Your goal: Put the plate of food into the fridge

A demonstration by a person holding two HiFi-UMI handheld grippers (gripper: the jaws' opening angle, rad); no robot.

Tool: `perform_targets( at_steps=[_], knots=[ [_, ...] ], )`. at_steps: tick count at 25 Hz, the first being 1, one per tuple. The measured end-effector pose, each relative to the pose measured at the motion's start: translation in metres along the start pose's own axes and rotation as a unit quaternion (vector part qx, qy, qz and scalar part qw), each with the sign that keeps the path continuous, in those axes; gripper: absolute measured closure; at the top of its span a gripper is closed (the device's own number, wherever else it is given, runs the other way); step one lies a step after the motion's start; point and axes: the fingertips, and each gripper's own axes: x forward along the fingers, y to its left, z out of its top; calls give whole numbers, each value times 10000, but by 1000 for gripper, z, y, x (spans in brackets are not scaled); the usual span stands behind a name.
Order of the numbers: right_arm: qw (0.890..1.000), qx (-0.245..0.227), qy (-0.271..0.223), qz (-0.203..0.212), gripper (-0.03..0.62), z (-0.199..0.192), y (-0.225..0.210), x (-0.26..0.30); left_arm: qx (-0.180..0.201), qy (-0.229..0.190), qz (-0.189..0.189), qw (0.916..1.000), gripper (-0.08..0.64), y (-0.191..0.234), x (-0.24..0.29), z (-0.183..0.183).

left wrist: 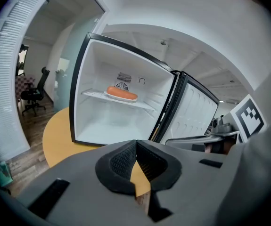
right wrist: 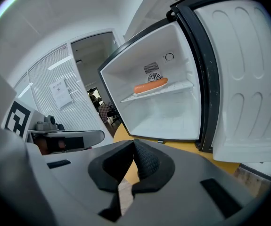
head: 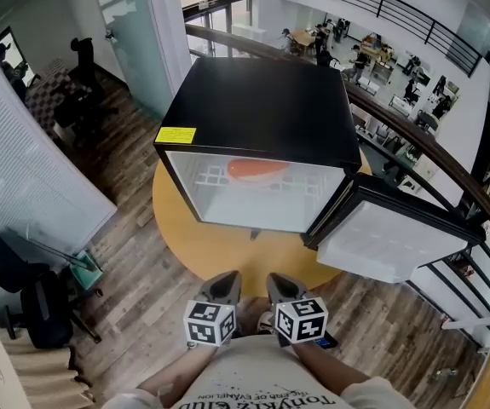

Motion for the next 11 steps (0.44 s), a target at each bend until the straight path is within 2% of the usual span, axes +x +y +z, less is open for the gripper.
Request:
perform_targets(
  at_steps=[11],
  knots=[
    [10000, 27, 78, -38, 566, -2, -2, 4, -139, -8, 9, 9999, 535, 4, -1, 0]
  ],
)
